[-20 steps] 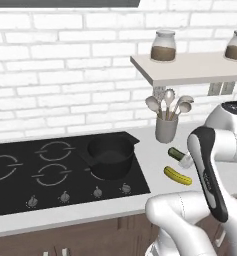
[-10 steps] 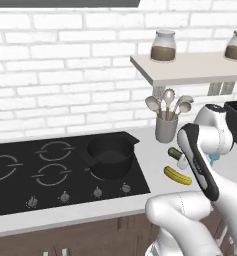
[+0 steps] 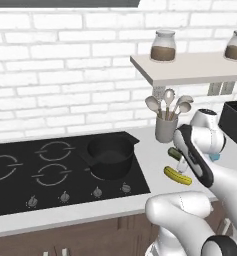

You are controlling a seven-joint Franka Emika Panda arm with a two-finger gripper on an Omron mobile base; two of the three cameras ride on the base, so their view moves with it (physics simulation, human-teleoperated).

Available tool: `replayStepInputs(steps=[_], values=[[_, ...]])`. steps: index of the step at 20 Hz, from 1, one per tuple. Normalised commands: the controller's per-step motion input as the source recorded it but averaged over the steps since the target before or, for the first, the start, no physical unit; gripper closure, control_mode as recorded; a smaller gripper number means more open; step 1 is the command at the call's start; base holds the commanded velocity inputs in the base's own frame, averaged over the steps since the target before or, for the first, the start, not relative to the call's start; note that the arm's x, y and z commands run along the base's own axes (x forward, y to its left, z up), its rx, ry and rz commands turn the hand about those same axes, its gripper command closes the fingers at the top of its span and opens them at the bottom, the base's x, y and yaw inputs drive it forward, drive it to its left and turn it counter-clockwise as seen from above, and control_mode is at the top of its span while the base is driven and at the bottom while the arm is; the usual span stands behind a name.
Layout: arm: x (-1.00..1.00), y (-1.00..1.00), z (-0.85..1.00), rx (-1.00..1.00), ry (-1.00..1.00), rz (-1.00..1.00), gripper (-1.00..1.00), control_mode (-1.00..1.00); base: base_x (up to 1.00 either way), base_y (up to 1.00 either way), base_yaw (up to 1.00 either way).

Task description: Put the cucumber and cucumber in the pot. Retrieve the spatula and lightly stir the vegetables in the pot.

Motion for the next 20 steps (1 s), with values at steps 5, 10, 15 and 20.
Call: replayStepInputs(steps=[5,10,15,20], values=[[0.10,-0.03,-0.39,0.00,0.00,0.04,-1.00,-1.00,0.00,0.00,0.00],[0.23,0.00,-0.18,0.00,0.00,0.00,-1.00,-1.00,0.00,0.00,0.00],[0.38,-0.07,-0.24,0.00,0.00,0.00,-1.00,-1.00,0.00,0.00,0.00],[0.36,-0.22,-0.31,0.00,0.00,0.00,-1.00,-1.00,0.00,0.00,0.00]])
